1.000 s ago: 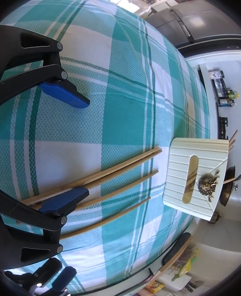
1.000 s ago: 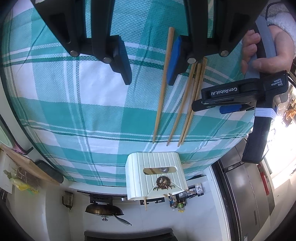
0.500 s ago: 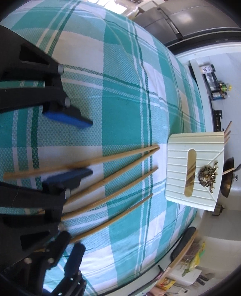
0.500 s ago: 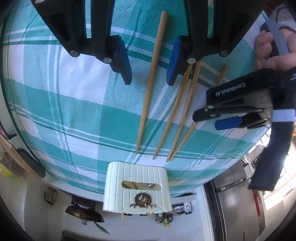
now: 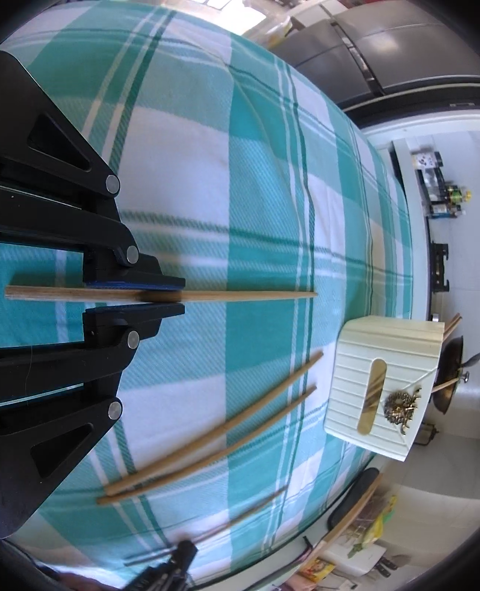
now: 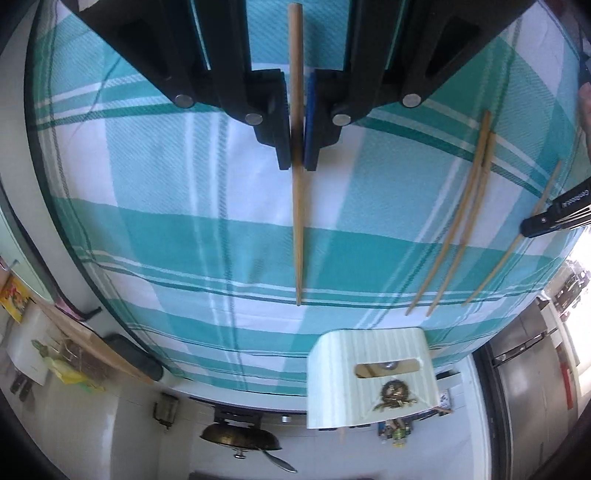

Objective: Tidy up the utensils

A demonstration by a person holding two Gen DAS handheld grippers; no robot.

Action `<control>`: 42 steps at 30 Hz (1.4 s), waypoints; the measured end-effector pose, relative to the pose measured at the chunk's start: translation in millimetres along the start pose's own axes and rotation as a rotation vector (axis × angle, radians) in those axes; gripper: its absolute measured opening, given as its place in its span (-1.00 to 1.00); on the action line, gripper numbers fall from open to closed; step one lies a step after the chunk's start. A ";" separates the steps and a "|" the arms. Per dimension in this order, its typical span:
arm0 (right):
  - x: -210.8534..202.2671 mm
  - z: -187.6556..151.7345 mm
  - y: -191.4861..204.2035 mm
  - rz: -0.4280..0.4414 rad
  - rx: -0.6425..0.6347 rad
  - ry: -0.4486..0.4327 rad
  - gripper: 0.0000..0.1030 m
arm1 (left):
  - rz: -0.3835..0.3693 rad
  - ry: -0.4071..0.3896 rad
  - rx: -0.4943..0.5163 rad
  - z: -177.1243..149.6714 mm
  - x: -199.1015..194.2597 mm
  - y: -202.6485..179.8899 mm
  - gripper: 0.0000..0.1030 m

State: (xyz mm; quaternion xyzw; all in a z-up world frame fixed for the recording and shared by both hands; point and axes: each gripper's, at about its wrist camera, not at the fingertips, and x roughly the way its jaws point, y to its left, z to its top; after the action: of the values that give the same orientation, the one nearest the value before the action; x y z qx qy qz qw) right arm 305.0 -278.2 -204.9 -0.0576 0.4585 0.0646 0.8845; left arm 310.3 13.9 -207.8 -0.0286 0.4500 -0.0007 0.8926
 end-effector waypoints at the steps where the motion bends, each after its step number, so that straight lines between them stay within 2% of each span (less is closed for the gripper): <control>1: -1.6 -2.2 -6.9 -0.011 0.009 0.002 -0.86 | -0.003 0.003 0.010 -1.1 -1.0 2.9 -0.89; 4: -9.2 -7.9 -19.2 -0.032 0.011 -0.002 -0.85 | -0.033 0.015 0.038 -1.2 -2.4 9.9 -0.82; 5: -11.4 -8.5 -21.3 -0.033 0.007 -0.008 -0.85 | -0.040 0.018 0.042 0.1 -2.1 11.3 -0.59; 6: -12.5 -8.2 -22.6 -0.025 0.006 -0.015 -0.82 | -0.046 0.016 0.042 1.0 -2.1 11.7 -0.16; 7: -12.6 -7.9 -24.0 -0.017 0.005 -0.016 -0.58 | -0.043 0.014 0.040 2.4 -1.7 11.8 0.12; 8: -11.7 -6.5 -24.7 -0.013 0.004 -0.016 -0.38 | -0.029 0.006 0.040 4.1 -0.8 11.5 0.54; 9: -11.6 -5.2 -25.6 -0.010 0.008 -0.023 -0.05 | -0.017 -0.001 0.047 5.0 0.0 11.3 0.63; 10: -12.1 -4.1 -26.3 -0.007 0.011 -0.035 0.01 | -0.008 0.000 0.055 6.3 2.3 10.7 0.63; 12: -9.0 -0.3 -25.4 0.007 0.001 -0.036 0.01 | 0.015 0.030 0.067 8.6 11.4 10.8 0.64; 15: 6.2 2.7 -21.6 0.015 -0.041 0.022 0.02 | 0.027 0.032 0.069 11.2 16.8 12.9 0.78; 18: 8.8 2.0 -25.3 0.025 -0.028 -0.006 0.15 | 0.035 0.035 0.071 11.9 20.1 16.3 0.94; 20: 10.9 0.9 -28.9 0.035 -0.013 -0.019 0.20 | 0.024 0.041 0.059 12.3 22.3 20.3 0.98; 25: 10.9 1.7 -29.8 0.038 -0.014 -0.022 0.22 | 0.012 0.055 0.088 13.6 23.3 20.7 0.99; 28: 10.3 2.2 -28.7 0.042 -0.031 -0.014 0.22 | -0.013 0.107 0.130 18.8 23.9 22.5 0.99; 35: 17.6 23.1 -33.0 0.109 -0.123 0.155 0.22 | -0.054 0.177 0.212 49.2 36.7 22.3 0.70; 37: 23.7 32.0 -31.9 0.120 -0.144 0.186 0.09 | -0.052 0.190 0.233 59.0 44.1 18.1 0.58; 40: 36.0 49.8 -28.5 0.123 -0.173 0.204 -0.02 | -0.077 0.211 0.245 76.6 55.8 10.3 0.30; 42: 47.0 65.9 -27.8 0.116 -0.163 0.214 -0.27 | -0.083 0.218 0.234 88.7 62.0 5.2 -0.19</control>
State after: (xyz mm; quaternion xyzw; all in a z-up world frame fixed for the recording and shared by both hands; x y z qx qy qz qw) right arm 389.5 -292.0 -204.4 -0.1091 0.5458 0.1462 0.8178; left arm 418.3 21.9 -205.2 0.0574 0.5396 -0.0931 0.8348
